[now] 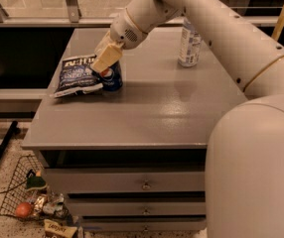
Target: Move pepsi can near blue chip bag
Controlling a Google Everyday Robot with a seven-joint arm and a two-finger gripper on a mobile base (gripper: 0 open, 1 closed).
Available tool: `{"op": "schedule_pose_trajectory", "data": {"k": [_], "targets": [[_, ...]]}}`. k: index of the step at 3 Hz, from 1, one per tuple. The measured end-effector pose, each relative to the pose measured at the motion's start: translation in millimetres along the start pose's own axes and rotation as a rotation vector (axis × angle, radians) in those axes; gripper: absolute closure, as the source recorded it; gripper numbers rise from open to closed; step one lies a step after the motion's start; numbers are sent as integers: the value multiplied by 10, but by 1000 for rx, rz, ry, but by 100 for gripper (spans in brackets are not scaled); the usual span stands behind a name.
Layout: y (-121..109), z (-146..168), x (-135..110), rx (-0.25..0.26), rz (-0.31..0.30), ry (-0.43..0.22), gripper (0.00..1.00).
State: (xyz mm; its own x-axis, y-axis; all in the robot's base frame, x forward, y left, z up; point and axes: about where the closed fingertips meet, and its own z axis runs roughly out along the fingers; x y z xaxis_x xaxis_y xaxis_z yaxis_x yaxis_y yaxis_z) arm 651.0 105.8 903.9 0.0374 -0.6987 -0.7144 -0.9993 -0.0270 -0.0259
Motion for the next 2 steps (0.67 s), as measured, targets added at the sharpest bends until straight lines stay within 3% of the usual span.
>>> {"op": "schedule_pose_trajectory", "data": {"k": [1, 2], "targets": [[0, -13, -14, 0, 0, 0, 12], [0, -13, -15, 0, 0, 0, 0]]}}
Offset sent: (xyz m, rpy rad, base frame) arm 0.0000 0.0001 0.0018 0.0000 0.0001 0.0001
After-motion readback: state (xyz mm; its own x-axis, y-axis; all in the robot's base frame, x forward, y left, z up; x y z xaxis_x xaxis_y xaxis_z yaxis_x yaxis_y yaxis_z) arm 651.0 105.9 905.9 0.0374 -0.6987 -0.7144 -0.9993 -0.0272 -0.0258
